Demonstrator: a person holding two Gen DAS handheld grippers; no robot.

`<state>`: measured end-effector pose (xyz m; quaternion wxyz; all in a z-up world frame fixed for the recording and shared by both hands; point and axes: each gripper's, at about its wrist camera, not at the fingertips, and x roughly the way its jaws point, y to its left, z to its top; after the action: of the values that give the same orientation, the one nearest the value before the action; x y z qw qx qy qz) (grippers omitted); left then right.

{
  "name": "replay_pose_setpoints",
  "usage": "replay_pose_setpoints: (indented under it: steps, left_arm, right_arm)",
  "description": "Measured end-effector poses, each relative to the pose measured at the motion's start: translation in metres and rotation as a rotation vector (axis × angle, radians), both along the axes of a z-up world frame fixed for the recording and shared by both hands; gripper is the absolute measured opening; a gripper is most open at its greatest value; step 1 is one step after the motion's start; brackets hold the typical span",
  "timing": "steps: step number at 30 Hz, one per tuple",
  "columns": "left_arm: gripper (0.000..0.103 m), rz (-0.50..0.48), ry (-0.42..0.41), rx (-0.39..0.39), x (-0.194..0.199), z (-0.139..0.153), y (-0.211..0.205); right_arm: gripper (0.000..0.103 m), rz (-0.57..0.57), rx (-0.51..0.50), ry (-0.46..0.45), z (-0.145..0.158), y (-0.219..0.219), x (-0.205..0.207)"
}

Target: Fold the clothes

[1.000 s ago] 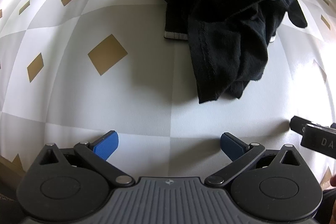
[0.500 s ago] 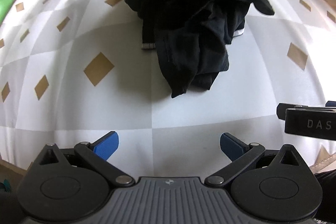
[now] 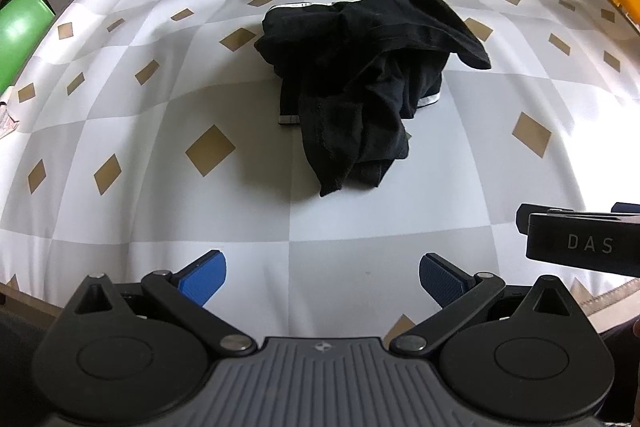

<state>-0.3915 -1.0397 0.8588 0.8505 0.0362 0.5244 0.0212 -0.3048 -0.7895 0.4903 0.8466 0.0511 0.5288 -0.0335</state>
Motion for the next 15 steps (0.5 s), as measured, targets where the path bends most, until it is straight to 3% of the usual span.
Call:
replay_pose_setpoints:
  steps: [8, 11, 14, 15]
  left_arm:
    - [0.103, 0.012, -0.015, -0.014, -0.058, -0.022, -0.017]
    - [0.103, 0.008, -0.017, -0.008, -0.083, -0.067, 0.012]
    - [0.103, 0.011, 0.000, -0.007, -0.082, -0.141, 0.087]
    - [0.103, 0.011, 0.007, -0.012, -0.106, -0.156, 0.106]
  right_arm:
    - [0.102, 0.021, -0.053, -0.044, 0.011, 0.004, -0.011]
    - [0.102, 0.026, -0.070, -0.039, 0.013, 0.005, -0.014]
    - [0.102, 0.028, -0.078, -0.011, 0.011, 0.006, -0.016]
    - [0.102, 0.029, -0.079, 0.001, 0.010, 0.006, -0.016]
